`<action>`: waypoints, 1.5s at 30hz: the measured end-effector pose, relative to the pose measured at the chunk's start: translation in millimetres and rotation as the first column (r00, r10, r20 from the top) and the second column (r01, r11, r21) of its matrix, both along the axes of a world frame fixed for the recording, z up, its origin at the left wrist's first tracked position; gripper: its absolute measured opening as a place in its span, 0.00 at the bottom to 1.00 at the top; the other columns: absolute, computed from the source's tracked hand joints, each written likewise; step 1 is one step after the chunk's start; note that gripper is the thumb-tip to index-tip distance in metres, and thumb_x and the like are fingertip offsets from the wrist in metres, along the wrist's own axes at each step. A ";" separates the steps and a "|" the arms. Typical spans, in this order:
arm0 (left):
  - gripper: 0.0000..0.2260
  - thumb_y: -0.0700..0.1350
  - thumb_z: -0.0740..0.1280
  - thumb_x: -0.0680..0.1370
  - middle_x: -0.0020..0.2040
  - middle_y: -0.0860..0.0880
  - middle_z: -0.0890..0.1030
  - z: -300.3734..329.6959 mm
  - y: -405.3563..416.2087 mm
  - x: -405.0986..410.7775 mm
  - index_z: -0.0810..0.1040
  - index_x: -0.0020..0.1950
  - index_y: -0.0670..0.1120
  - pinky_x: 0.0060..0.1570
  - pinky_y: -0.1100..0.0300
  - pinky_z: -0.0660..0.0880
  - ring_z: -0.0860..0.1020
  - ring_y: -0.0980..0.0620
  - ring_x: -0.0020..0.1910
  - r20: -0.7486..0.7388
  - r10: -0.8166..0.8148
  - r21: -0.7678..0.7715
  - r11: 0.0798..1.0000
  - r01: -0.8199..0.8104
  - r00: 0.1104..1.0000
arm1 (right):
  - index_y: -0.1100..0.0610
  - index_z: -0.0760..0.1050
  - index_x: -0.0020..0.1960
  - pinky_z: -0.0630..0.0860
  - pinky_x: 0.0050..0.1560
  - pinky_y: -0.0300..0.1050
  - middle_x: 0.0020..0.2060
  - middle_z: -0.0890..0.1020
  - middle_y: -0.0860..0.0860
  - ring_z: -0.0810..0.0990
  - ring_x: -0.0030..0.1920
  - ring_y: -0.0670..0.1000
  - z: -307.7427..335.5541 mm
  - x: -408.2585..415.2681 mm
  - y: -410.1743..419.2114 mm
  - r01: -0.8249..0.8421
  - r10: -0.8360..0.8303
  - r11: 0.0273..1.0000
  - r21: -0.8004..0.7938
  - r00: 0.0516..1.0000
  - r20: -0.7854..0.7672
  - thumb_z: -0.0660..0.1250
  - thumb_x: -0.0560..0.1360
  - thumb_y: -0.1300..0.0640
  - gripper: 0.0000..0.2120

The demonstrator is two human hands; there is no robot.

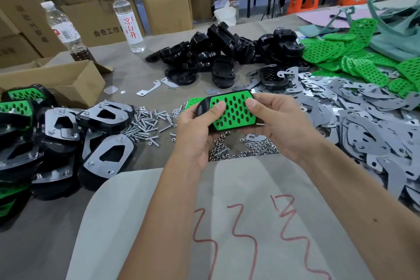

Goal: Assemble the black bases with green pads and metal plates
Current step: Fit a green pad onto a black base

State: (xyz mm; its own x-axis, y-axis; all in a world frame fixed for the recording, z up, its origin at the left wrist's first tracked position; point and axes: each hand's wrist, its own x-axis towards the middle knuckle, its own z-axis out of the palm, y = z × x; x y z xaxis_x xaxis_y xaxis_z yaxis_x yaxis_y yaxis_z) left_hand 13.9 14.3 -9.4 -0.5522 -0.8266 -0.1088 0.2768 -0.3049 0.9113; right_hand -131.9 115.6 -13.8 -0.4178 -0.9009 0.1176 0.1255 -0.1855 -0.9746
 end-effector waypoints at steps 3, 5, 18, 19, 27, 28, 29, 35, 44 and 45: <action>0.09 0.36 0.73 0.77 0.47 0.42 0.87 4.7 -3.7 0.6 0.81 0.57 0.39 0.39 0.55 0.83 0.86 0.47 0.44 -0.104 0.165 0.179 0.973 -0.144 0.981 | 0.53 0.84 0.53 0.86 0.48 0.54 0.46 0.87 0.53 0.87 0.49 0.49 -2.6 -3.9 0.9 0.167 -0.148 0.985 0.048 0.952 -0.266 0.67 0.83 0.55 0.07; 0.09 0.40 0.74 0.77 0.41 0.47 0.87 8.1 -10.1 8.0 0.80 0.57 0.42 0.39 0.58 0.82 0.85 0.50 0.42 -0.180 0.259 0.300 0.933 -0.198 0.949 | 0.50 0.83 0.48 0.82 0.47 0.44 0.40 0.85 0.44 0.82 0.44 0.42 -6.5 -11.5 3.7 0.333 -0.253 0.943 0.025 0.761 -0.597 0.70 0.81 0.55 0.05; 0.04 0.40 0.73 0.79 0.41 0.46 0.88 13.1 -39.4 42.1 0.81 0.51 0.42 0.43 0.52 0.85 0.88 0.48 0.41 -0.277 0.481 0.414 0.841 -0.348 0.832 | 0.54 0.83 0.57 0.72 0.58 0.52 0.49 0.81 0.49 0.72 0.56 0.54 -5.4 25.4 -16.4 0.304 -0.066 0.952 0.028 0.296 -0.953 0.70 0.80 0.52 0.09; 0.06 0.39 0.74 0.78 0.43 0.46 0.88 13.6 -41.2 42.4 0.81 0.53 0.41 0.43 0.50 0.85 0.87 0.48 0.42 -0.217 0.486 0.380 0.841 -0.385 0.847 | 0.54 0.83 0.57 0.72 0.58 0.51 0.50 0.81 0.50 0.72 0.57 0.55 -2.8 30.1 -22.5 0.315 -0.065 0.948 0.030 0.287 -0.956 0.70 0.81 0.51 0.09; 0.11 0.38 0.79 0.73 0.47 0.45 0.85 5.7 -36.3 43.0 0.80 0.47 0.48 0.52 0.33 0.82 0.84 0.44 0.46 0.070 0.482 0.009 0.875 -0.484 0.873 | 0.58 0.79 0.55 0.74 0.56 0.52 0.54 0.76 0.58 0.74 0.61 0.60 17.1 52.3 -69.2 0.433 0.301 0.840 0.326 0.128 -0.945 0.67 0.82 0.54 0.08; 0.10 0.39 0.79 0.73 0.49 0.44 0.86 5.2 -36.4 42.7 0.81 0.48 0.48 0.52 0.31 0.81 0.84 0.43 0.48 0.090 0.439 -0.002 0.898 -0.441 0.894 | 0.57 0.78 0.53 0.73 0.55 0.52 0.52 0.76 0.57 0.75 0.60 0.60 18.4 48.2 -65.4 0.447 0.270 0.845 0.293 0.116 -0.956 0.67 0.83 0.55 0.05; 0.08 0.39 0.78 0.74 0.51 0.44 0.87 4.3 -36.1 41.4 0.82 0.49 0.48 0.54 0.32 0.81 0.85 0.42 0.49 0.119 0.387 -0.024 0.922 -0.388 0.914 | 0.56 0.75 0.51 0.71 0.52 0.51 0.49 0.76 0.55 0.76 0.56 0.58 18.6 42.2 -60.2 0.451 0.208 0.856 0.254 0.151 -0.967 0.66 0.83 0.55 0.04; 0.08 0.37 0.70 0.78 0.52 0.44 0.87 3.6 -20.1 20.3 0.84 0.54 0.47 0.60 0.36 0.80 0.85 0.41 0.55 0.244 0.151 -0.093 0.987 -0.132 0.958 | 0.54 0.80 0.51 0.72 0.30 0.40 0.33 0.84 0.50 0.74 0.30 0.47 6.6 12.9 -15.1 0.256 -0.213 0.965 0.054 0.888 -0.406 0.69 0.81 0.62 0.04; 0.10 0.39 0.75 0.77 0.43 0.44 0.86 -2.6 -10.6 7.0 0.77 0.49 0.50 0.36 0.55 0.82 0.84 0.52 0.39 0.200 0.277 -0.355 0.915 -0.194 0.940 | 0.61 0.79 0.51 0.78 0.30 0.41 0.36 0.86 0.59 0.80 0.30 0.51 4.1 2.3 -7.7 0.242 -0.245 0.970 -0.039 0.946 -0.213 0.74 0.77 0.65 0.05; 0.09 0.39 0.75 0.77 0.43 0.42 0.86 -2.6 -9.0 6.5 0.78 0.49 0.50 0.36 0.52 0.83 0.84 0.50 0.39 0.192 0.265 -0.381 0.908 -0.177 0.945 | 0.61 0.80 0.48 0.77 0.29 0.41 0.35 0.85 0.59 0.80 0.28 0.52 4.5 3.3 -7.4 0.237 -0.240 0.971 -0.040 0.942 -0.234 0.75 0.76 0.65 0.04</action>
